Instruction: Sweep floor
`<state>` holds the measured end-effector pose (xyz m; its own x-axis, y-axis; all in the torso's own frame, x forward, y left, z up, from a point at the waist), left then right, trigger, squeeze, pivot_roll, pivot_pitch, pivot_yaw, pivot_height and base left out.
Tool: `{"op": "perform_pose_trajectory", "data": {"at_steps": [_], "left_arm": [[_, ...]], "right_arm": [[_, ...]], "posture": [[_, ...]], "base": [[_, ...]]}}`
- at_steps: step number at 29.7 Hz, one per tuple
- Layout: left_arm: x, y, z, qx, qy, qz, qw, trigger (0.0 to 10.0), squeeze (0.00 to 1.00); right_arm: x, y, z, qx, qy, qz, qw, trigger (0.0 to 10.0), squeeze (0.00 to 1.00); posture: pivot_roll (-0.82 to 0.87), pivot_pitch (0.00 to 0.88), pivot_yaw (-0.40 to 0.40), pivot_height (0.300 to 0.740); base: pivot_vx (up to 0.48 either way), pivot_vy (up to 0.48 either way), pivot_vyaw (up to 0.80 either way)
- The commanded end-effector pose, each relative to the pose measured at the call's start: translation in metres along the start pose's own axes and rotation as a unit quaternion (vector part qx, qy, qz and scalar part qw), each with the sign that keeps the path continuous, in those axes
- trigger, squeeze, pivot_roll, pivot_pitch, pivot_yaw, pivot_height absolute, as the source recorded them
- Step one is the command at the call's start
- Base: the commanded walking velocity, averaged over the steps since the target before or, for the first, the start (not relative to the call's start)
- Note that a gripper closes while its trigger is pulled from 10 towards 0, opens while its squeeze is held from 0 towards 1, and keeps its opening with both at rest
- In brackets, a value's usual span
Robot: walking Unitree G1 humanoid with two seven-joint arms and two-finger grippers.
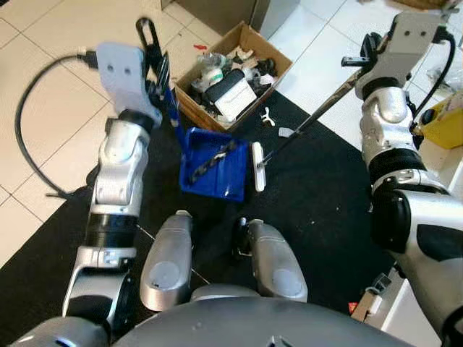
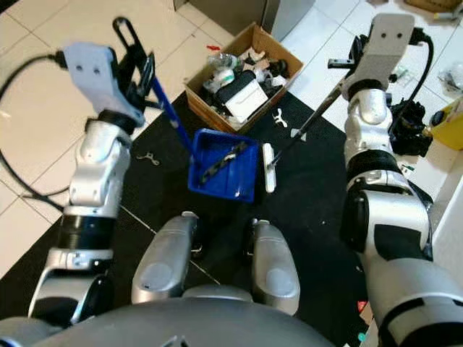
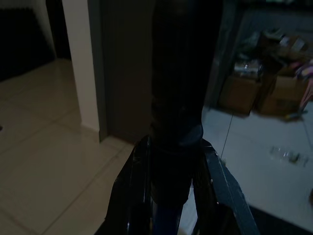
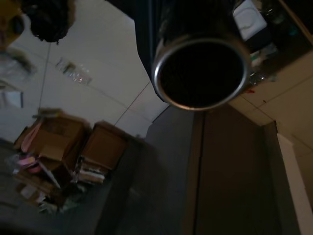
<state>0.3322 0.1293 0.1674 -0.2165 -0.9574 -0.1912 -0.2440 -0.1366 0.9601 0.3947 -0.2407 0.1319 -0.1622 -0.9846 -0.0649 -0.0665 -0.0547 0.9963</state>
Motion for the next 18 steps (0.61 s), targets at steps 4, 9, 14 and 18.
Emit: {"op": "perform_pose_trajectory", "data": {"at_steps": [4, 9, 14, 18], "left_arm": [[-0.002, 0.031, -0.016, 0.041, -0.011, 0.011, 0.999, 10.0, 0.00], [-0.016, 0.052, -0.028, 0.067, -0.003, 0.007, 0.998, 10.0, 0.00], [-0.038, 0.080, -0.043, 0.106, 0.016, -0.006, 0.994, 10.0, 0.00], [-0.053, 0.094, -0.050, 0.126, 0.030, -0.024, 0.991, 10.0, 0.00]], "right_arm": [[0.021, 0.002, 0.002, 0.006, -0.047, 0.020, 0.999, 10.0, 0.00], [0.033, -0.005, 0.007, -0.003, -0.077, 0.023, 0.997, 10.0, 0.00], [0.037, -0.012, 0.012, -0.010, -0.093, 0.021, 0.995, 10.0, 0.00], [0.035, -0.015, 0.013, -0.010, -0.093, 0.017, 0.995, 10.0, 0.00]], "posture": [[0.25, 0.000, -0.041, 0.740], [0.25, 0.000, -0.020, 0.740], [0.24, 0.000, 0.001, 0.740], [0.23, 0.000, 0.011, 0.740]], "base": [[0.000, 0.000, 0.00], [0.000, 0.000, 0.00], [0.000, 0.000, 0.00], [0.000, 0.000, 0.00]]}}
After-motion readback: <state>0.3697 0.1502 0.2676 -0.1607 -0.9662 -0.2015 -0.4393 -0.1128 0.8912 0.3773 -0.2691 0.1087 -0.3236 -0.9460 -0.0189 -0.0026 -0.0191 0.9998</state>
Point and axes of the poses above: a point about 5 cm out from each wrist's last joint towards the gripper, its own z axis pointing back from the gripper into the wrist, its own y axis along the axis of the wrist's last joint, x = y × z, the point moved 3 cm from there along -z, pointing out of the wrist towards the gripper, and after that the axes turned 9 degrees about -z, right-handed, at the moved point
